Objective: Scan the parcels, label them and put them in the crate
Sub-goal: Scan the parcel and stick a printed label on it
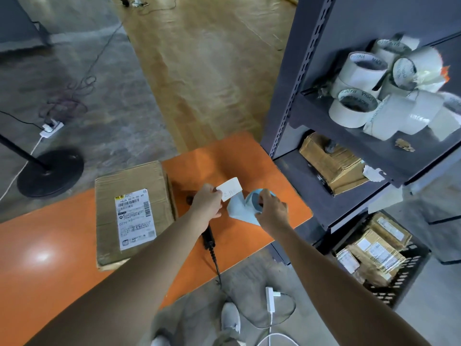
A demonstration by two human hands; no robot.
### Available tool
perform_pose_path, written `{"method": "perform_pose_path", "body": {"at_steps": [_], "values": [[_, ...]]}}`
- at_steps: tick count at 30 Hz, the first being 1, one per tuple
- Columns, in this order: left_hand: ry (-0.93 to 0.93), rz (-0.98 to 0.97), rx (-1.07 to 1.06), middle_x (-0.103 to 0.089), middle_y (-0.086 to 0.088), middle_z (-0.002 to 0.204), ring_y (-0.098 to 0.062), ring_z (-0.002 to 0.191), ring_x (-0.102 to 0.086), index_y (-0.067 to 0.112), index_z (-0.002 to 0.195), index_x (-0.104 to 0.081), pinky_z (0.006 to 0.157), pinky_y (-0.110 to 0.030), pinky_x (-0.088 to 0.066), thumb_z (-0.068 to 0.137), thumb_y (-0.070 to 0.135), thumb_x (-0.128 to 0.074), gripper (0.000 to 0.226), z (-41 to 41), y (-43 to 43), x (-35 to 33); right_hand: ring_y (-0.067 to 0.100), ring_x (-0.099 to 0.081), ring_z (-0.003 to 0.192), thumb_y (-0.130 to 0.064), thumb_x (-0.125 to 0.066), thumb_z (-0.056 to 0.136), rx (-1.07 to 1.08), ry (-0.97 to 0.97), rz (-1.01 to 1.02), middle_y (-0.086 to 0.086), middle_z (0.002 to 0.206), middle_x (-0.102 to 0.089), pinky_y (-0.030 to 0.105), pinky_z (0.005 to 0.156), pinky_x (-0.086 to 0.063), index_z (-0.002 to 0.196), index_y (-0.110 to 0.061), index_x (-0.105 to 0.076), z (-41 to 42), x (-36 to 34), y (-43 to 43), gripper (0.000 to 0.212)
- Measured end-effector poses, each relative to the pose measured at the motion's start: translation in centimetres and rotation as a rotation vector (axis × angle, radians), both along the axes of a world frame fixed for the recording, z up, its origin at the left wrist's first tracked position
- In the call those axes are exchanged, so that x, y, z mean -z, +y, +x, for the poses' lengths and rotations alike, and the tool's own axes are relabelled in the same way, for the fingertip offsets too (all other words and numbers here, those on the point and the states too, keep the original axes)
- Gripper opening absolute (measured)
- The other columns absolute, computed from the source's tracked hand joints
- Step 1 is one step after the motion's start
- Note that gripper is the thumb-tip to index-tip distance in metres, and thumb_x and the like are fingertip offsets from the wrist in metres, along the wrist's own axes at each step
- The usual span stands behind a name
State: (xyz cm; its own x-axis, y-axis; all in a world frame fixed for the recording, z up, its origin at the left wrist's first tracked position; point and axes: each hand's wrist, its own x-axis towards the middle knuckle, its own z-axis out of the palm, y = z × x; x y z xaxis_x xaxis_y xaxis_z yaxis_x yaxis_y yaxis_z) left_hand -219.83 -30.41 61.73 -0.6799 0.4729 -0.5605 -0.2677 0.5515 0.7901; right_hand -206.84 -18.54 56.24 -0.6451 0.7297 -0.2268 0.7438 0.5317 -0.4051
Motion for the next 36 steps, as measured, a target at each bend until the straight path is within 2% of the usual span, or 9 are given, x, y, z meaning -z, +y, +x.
{"method": "perform_pose_path", "body": {"at_steps": [5, 10, 14, 17, 23, 25, 29, 32, 36], "values": [[0.014, -0.037, 0.003, -0.058, -0.003, 0.097, -0.012, 0.075, -0.055, 0.008, 0.123, -0.048, 0.059, -0.025, -0.050, 0.097, 0.010, -0.040, 0.027, -0.1, -0.5, 0.7, 0.021, -0.058, 0.103, -0.019, -0.078, 0.078, -0.081, -0.054, 0.028, -0.003, 0.108, -0.061, 0.034, 0.094, -0.036, 0.105, -0.021, -0.044, -0.3, 0.4, -0.3, 0.043], [0.023, -0.059, 0.018, -0.056, -0.015, 0.121, -0.015, 0.082, -0.056, 0.003, 0.131, -0.048, 0.065, -0.028, -0.050, 0.098, 0.009, -0.040, 0.034, -0.4, -1.3, -0.1, 0.019, -0.050, 0.108, -0.027, -0.083, 0.074, -0.085, 0.028, -0.085, -0.003, 0.114, -0.055, 0.036, 0.094, -0.044, 0.110, -0.021, -0.050, -0.5, -1.2, -0.2, 0.049], [0.037, -0.114, 0.038, -0.057, -0.019, 0.115, -0.019, 0.083, -0.058, -0.002, 0.124, -0.052, 0.061, -0.030, -0.053, 0.098, 0.005, -0.043, 0.029, -1.7, -2.5, -1.5, 0.015, -0.057, 0.097, -0.032, -0.069, 0.088, -0.069, 0.208, -0.124, -0.008, 0.099, -0.058, 0.027, 0.078, -0.044, 0.106, -0.016, -0.061, -2.1, -3.4, -1.5, 0.025], [0.168, -0.172, 0.113, -0.060, -0.025, 0.109, -0.034, 0.094, -0.062, -0.003, 0.100, -0.057, 0.078, -0.044, -0.055, 0.095, 0.000, -0.039, 0.019, -3.2, -4.4, -2.4, 0.015, -0.060, 0.093, -0.030, -0.055, 0.097, -0.022, 0.342, -0.214, -0.009, 0.095, -0.063, 0.028, 0.077, -0.046, 0.110, -0.017, -0.064, -4.1, -5.4, -2.9, 0.021], [0.329, -0.249, 0.235, -0.048, -0.015, 0.067, -0.025, 0.061, -0.046, 0.000, 0.074, -0.051, 0.056, -0.032, -0.034, 0.086, 0.000, -0.041, 0.016, -6.3, -9.7, -4.0, 0.014, -0.063, 0.089, -0.033, -0.053, 0.100, -0.162, 0.349, -0.479, -0.003, 0.115, -0.062, 0.014, 0.071, -0.047, 0.128, -0.009, -0.057, -8.9, -7.5, -7.3, 0.037], [0.326, -0.264, 0.212, -0.041, -0.007, 0.059, -0.021, 0.054, -0.038, 0.005, 0.067, -0.046, 0.046, -0.024, -0.027, 0.086, -0.001, -0.043, 0.020, -7.4, -11.4, -4.2, 0.020, -0.067, 0.089, -0.031, -0.056, 0.099, -0.176, 0.350, -0.476, 0.001, 0.113, -0.065, 0.029, 0.081, -0.054, 0.121, -0.008, -0.060, -10.3, -7.5, -9.0, 0.032], [0.307, -0.300, 0.121, -0.039, 0.008, 0.068, -0.010, 0.061, -0.041, 0.026, 0.065, -0.036, 0.058, -0.018, -0.037, 0.097, 0.013, -0.049, 0.036, -8.7, -14.5, -4.3, 0.013, -0.065, 0.072, -0.030, -0.059, 0.097, -0.227, 0.318, -0.460, -0.001, 0.089, -0.065, 0.037, 0.076, -0.055, 0.095, -0.020, -0.058, -12.0, -7.5, -11.9, 0.009], [0.144, -0.241, -0.019, -0.032, 0.000, 0.065, -0.016, 0.061, -0.036, 0.014, 0.064, -0.037, 0.053, -0.024, -0.029, 0.094, 0.000, -0.043, 0.034, -8.6, -16.2, -4.5, 0.017, -0.066, 0.074, -0.030, -0.058, 0.096, -0.272, 0.260, -0.437, -0.003, 0.084, -0.065, 0.033, 0.069, -0.053, 0.087, -0.026, -0.056, -12.6, -7.5, -13.4, 0.010], [0.196, -0.298, 0.068, -0.031, -0.001, 0.065, -0.013, 0.052, -0.029, 0.013, 0.067, -0.035, 0.043, -0.022, -0.024, 0.088, -0.002, -0.044, 0.027, -8.2, -17.6, -3.2, 0.021, -0.065, 0.076, -0.031, -0.053, 0.097, -0.329, 0.164, -0.362, 0.001, 0.086, -0.067, 0.029, 0.061, -0.048, 0.094, -0.018, -0.060, -12.4, -7.5, -14.9, 0.014]]}}
